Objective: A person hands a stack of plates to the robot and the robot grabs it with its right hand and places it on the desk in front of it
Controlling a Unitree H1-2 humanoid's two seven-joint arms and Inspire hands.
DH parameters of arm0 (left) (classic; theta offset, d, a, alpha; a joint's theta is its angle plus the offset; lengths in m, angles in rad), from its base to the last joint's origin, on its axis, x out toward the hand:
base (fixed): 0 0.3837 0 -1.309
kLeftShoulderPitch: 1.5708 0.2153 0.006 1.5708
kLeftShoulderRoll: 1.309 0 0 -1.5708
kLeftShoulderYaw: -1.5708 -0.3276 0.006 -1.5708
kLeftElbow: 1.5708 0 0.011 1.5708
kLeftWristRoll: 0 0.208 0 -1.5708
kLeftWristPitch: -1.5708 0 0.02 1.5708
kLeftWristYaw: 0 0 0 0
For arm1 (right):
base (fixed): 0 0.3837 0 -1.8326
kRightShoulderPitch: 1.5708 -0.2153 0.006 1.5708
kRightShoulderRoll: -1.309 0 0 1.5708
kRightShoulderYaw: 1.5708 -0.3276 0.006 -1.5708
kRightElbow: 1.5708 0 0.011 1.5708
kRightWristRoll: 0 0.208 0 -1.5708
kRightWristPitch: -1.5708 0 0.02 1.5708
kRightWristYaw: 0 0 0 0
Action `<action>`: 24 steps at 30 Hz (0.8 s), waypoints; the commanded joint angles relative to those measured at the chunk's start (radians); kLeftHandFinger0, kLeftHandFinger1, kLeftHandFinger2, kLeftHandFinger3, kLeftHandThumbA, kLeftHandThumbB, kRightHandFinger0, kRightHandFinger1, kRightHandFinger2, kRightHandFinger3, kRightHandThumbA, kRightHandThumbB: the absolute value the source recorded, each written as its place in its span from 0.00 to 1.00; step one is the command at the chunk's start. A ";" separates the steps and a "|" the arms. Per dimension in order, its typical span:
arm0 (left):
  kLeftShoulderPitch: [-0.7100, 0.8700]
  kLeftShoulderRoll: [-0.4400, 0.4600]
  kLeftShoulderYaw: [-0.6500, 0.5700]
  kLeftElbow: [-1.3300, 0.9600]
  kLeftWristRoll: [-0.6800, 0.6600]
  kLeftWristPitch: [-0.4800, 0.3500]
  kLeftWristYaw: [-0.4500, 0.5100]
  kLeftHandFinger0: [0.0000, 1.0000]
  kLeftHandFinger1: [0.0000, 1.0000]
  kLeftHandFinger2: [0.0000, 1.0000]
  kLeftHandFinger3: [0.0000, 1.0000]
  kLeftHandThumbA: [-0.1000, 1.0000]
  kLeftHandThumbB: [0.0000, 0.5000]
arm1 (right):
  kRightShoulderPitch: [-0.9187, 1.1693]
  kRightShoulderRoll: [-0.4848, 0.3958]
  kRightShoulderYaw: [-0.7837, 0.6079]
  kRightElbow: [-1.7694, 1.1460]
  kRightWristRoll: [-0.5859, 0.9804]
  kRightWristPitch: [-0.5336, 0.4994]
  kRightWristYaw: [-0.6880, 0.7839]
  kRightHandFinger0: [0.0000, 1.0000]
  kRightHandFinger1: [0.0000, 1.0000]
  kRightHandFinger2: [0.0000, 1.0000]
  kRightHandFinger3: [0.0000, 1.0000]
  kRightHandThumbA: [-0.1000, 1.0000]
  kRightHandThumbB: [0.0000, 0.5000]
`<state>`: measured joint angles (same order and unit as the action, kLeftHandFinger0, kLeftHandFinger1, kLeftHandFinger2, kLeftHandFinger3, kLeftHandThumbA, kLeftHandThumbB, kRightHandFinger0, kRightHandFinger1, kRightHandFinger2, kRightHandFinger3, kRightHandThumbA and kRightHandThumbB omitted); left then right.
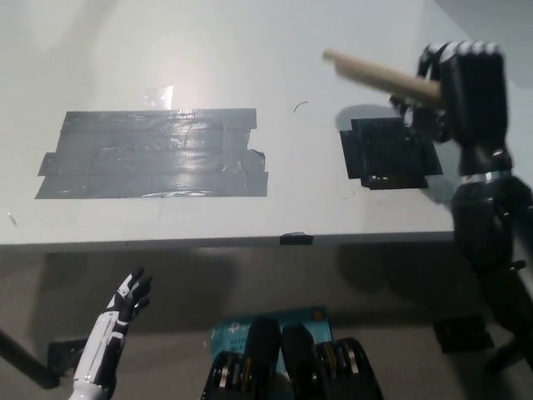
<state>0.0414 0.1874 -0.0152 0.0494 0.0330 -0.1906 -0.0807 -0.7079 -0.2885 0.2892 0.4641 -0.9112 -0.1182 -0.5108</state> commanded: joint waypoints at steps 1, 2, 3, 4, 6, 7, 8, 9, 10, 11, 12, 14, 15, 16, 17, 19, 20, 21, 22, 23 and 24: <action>-0.014 0.010 -0.003 -0.008 0.006 -0.029 -0.010 1.00 1.00 1.00 1.00 1.00 0.41 | -0.111 -0.033 0.088 0.130 -0.115 -0.048 -0.111 0.00 0.00 0.09 0.08 0.69 0.04; -0.014 0.009 -0.002 -0.007 0.007 -0.030 -0.010 1.00 1.00 1.00 1.00 1.00 0.41 | -0.123 -0.033 0.113 0.167 -0.123 -0.045 -0.114 0.00 0.00 0.09 0.09 0.69 0.03; -0.015 0.009 -0.002 -0.006 0.003 -0.030 -0.013 1.00 1.00 1.00 1.00 1.00 0.41 | -0.134 -0.033 0.135 0.206 -0.125 -0.052 -0.124 0.00 0.00 0.09 0.09 0.68 0.04; -0.015 0.007 -0.003 -0.007 0.001 -0.028 -0.015 1.00 1.00 1.00 1.00 1.00 0.41 | -0.145 -0.033 0.158 0.252 -0.131 -0.062 -0.149 0.00 0.00 0.09 0.10 0.66 0.04; -0.015 0.007 -0.004 -0.008 0.000 -0.024 -0.017 1.00 1.00 1.00 1.00 1.00 0.42 | -0.164 -0.031 0.196 0.318 -0.148 -0.063 -0.187 0.00 0.00 0.08 0.10 0.69 0.02; -0.015 0.009 -0.004 -0.009 -0.002 -0.019 -0.020 1.00 1.00 1.00 1.00 1.00 0.42 | -0.176 -0.027 0.219 0.364 -0.156 -0.070 -0.216 0.00 0.00 0.06 0.10 0.69 0.01; -0.014 0.010 -0.004 -0.009 -0.003 -0.018 -0.021 1.00 1.00 1.00 1.00 1.00 0.42 | -0.180 -0.026 0.226 0.376 -0.156 -0.073 -0.225 0.00 0.00 0.06 0.09 0.69 0.01; -0.016 0.010 -0.004 -0.007 -0.002 -0.020 -0.021 1.00 1.00 1.00 1.00 1.00 0.43 | -0.190 -0.021 0.241 0.412 -0.158 -0.073 -0.252 0.00 0.00 0.04 0.08 0.68 0.02; -0.017 0.009 -0.004 -0.006 -0.003 -0.018 -0.021 1.00 1.00 1.00 1.00 1.00 0.43 | -0.195 -0.018 0.252 0.434 -0.158 -0.068 -0.264 0.00 0.00 0.05 0.08 0.68 0.02; -0.017 0.009 -0.004 -0.007 -0.003 -0.014 -0.022 1.00 1.00 1.00 1.00 1.00 0.43 | -0.195 -0.016 0.258 0.437 -0.153 -0.061 -0.257 0.00 0.00 0.07 0.08 0.68 0.03; -0.017 0.010 -0.004 -0.008 -0.003 -0.013 -0.022 1.00 1.00 1.00 1.00 1.00 0.43 | -0.196 -0.016 0.262 0.438 -0.151 -0.057 -0.254 0.00 0.00 0.06 0.07 0.68 0.04; -0.015 0.009 -0.004 -0.015 -0.008 -0.012 -0.026 1.00 1.00 1.00 1.00 1.00 0.43 | -0.196 -0.009 0.283 0.450 -0.155 -0.050 -0.267 0.00 0.00 0.06 0.05 0.66 0.05; -0.015 0.009 -0.004 -0.014 -0.010 -0.012 -0.026 1.00 1.00 1.00 1.00 1.00 0.42 | -0.193 -0.010 0.285 0.441 -0.155 -0.047 -0.260 0.00 0.00 0.07 0.05 0.67 0.05; -0.015 0.008 -0.005 -0.014 -0.014 -0.013 -0.028 1.00 1.00 1.00 1.00 1.00 0.42 | -0.180 -0.014 0.288 0.407 -0.156 -0.033 -0.228 0.00 0.00 0.07 0.07 0.66 0.05; -0.014 0.007 -0.005 -0.013 -0.016 -0.014 -0.029 1.00 1.00 1.00 1.00 1.00 0.42 | -0.169 -0.020 0.291 0.374 -0.159 -0.013 -0.186 0.00 0.00 0.10 0.09 0.70 0.02; -0.011 0.005 -0.006 -0.014 -0.016 -0.014 -0.030 1.00 1.00 1.00 1.00 1.00 0.42 | -0.149 -0.028 0.288 0.313 -0.146 0.020 -0.095 0.00 0.01 0.14 0.14 0.73 0.05; -0.010 0.006 -0.006 -0.015 -0.015 -0.012 -0.031 1.00 1.00 1.00 1.00 1.00 0.44 | -0.115 -0.038 0.262 0.158 -0.077 0.108 0.174 0.29 0.43 0.62 0.60 0.77 0.53; -0.010 0.006 -0.005 -0.015 -0.015 -0.012 -0.033 1.00 1.00 1.00 1.00 1.00 0.44 | -0.096 -0.049 0.250 0.046 -0.032 0.179 0.376 0.41 0.56 0.69 0.70 0.78 0.48; -0.011 0.005 -0.004 -0.014 -0.017 -0.013 -0.034 1.00 1.00 1.00 1.00 1.00 0.44 | -0.092 -0.066 0.252 -0.050 0.024 0.241 0.560 0.70 0.89 0.98 0.98 0.76 0.67; -0.012 0.004 -0.004 -0.014 -0.018 -0.013 -0.034 1.00 1.00 1.00 1.00 1.00 0.44 | -0.091 -0.070 0.252 -0.074 0.038 0.256 0.606 0.83 0.99 1.00 1.00 0.75 0.71; -0.013 0.003 -0.004 -0.013 -0.020 -0.014 -0.034 1.00 1.00 1.00 1.00 1.00 0.46 | -0.100 -0.100 0.265 -0.171 0.123 0.320 0.788 1.00 1.00 1.00 1.00 0.68 0.89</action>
<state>0.0350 0.1868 -0.0169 0.0507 0.0286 -0.1857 -0.0976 -0.8160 -0.2980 0.5691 0.7708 -1.0409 -0.1210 -0.6076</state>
